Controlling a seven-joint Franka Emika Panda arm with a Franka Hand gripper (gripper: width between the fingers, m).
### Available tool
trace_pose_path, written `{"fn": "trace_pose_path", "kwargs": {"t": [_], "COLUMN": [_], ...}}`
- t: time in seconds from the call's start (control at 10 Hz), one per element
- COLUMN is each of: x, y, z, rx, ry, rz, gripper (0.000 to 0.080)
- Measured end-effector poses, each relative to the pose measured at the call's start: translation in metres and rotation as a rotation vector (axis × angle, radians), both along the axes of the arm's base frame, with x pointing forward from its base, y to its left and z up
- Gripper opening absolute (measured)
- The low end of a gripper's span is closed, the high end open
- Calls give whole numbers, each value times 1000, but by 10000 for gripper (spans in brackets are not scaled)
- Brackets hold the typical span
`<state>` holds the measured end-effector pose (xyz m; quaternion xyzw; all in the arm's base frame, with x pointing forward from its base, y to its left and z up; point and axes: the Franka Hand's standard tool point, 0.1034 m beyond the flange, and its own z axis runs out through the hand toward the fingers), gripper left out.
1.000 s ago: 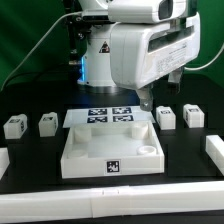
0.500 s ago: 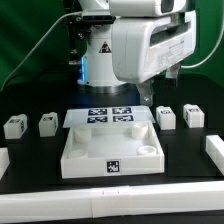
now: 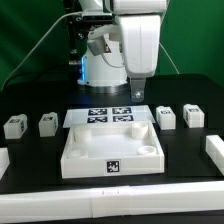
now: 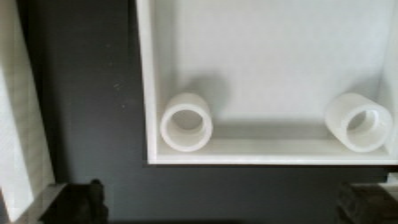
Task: Assemble one leg
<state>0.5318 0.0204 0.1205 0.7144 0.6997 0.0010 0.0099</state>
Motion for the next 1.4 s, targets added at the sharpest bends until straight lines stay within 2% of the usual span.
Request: {"fn": "trace_pose_path", "kwargs": {"t": [0.3, 0.6, 0.8, 0.9, 1.4], "x": [-2, -59, -84, -87, -87], "y": [-3, -39, -47, -44, -43], "z": [-3, -45, -81, -94, -96], "rx": [1, 10, 28, 35, 36], "ry": [-2, 21, 26, 46, 48], "rz": [3, 63, 47, 36, 34], "gripper": [650, 650, 650, 650, 650]}}
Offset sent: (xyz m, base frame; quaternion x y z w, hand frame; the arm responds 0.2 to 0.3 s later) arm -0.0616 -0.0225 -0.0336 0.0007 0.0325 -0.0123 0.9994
